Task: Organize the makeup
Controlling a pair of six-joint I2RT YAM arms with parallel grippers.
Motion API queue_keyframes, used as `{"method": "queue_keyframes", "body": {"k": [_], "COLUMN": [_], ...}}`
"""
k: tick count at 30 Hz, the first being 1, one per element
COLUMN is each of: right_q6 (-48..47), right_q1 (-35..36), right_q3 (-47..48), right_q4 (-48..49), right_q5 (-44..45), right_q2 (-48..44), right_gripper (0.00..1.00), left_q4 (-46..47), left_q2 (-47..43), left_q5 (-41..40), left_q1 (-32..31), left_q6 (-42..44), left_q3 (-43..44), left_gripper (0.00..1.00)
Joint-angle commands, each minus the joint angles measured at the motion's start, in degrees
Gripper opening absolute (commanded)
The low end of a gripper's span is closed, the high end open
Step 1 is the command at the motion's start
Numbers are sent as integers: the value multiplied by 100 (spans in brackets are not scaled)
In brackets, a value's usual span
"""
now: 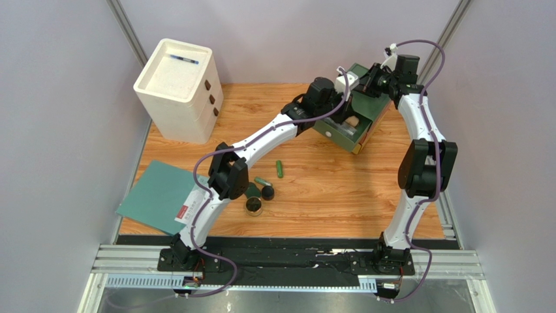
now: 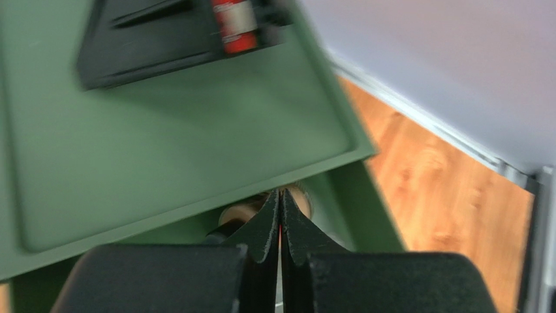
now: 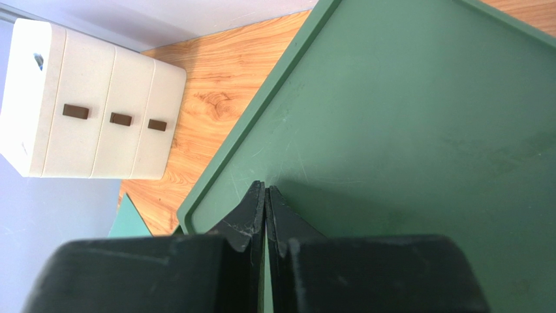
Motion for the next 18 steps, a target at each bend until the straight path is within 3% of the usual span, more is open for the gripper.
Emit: {"method": "queue_keyframes", "body": {"k": [1, 5, 10, 18], "right_q6": [-369, -360, -377, -386], "right_q1": [78, 78, 78, 69], "right_q3": [-700, -683, -656, -648], "right_q4": [-2092, -2083, -2109, -2127], "right_q5": [606, 615, 633, 650], "right_q2": [866, 883, 901, 945], "right_gripper": [5, 5, 5, 5], "left_q4": [193, 764, 1827, 1963], "left_q2": [-477, -855, -1838, -3271], "left_q5": [-825, -527, -429, -378], "left_q1": [233, 242, 251, 321], "left_q6": [163, 321, 479, 611], "left_q3": [-452, -926, -2208, -3913], "left_gripper": [0, 0, 0, 0]}}
